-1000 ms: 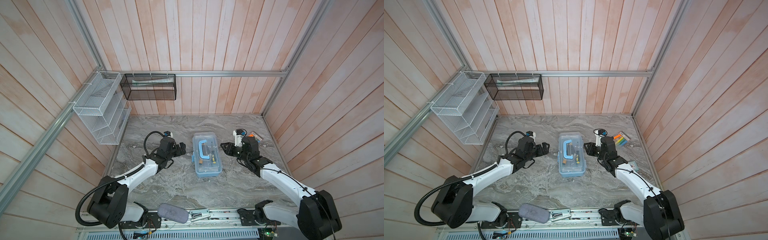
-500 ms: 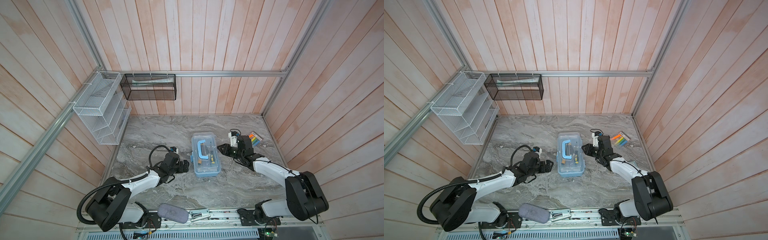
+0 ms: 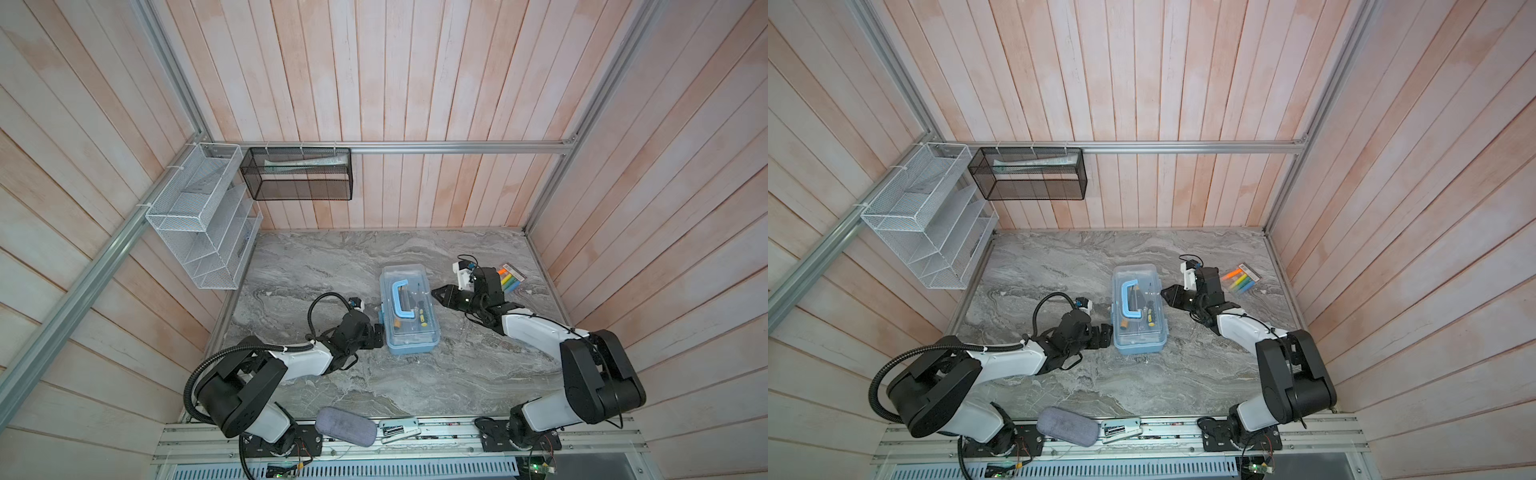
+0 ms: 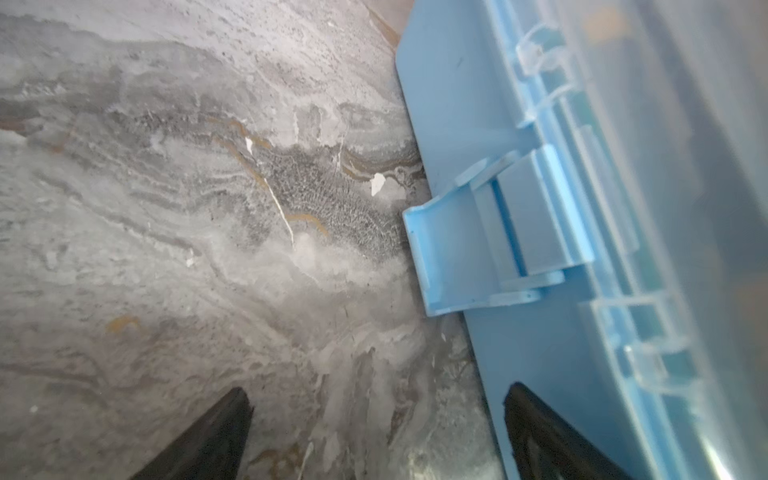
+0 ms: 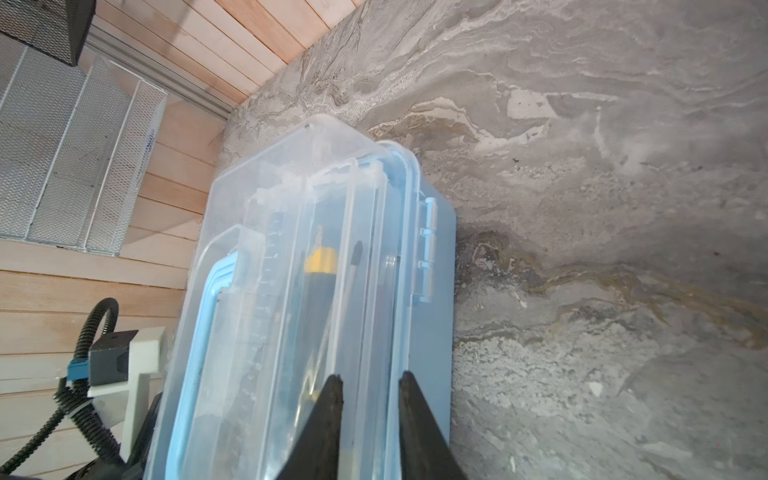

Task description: Pack the tool kit

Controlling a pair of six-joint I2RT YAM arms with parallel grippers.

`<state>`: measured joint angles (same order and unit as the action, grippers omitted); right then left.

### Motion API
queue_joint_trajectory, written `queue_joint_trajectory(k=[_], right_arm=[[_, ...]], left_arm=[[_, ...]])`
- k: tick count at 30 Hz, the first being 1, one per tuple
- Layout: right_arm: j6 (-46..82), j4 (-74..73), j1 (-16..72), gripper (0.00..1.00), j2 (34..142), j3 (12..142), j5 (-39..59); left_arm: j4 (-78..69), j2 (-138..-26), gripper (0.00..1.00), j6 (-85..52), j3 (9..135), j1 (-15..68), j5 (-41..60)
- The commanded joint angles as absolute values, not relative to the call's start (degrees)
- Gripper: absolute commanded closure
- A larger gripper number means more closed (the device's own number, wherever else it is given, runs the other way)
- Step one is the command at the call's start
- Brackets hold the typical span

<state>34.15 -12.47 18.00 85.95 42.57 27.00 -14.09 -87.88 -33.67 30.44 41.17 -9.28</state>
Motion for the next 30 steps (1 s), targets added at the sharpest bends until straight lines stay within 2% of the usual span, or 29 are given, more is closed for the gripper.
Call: queue_joint_trajectory(k=[1, 15, 30], right_arm=[[32.78, -13.89, 17.23, 0.77, 87.48, 44.63, 28.78], [31.64, -15.1, 16.16, 0.82, 89.78, 46.82, 31.47], [32.05, -15.13, 16.12, 0.84, 90.06, 47.19, 32.52]], left_arm=[[-17.67, -91.63, 0.03, -33.22, 28.84, 43.56, -16.83], [-24.46, -102.97, 0.03, -34.28, 29.15, 46.49, -23.69], [-27.07, -100.5, 0.02, -32.36, 29.54, 46.15, -32.03]])
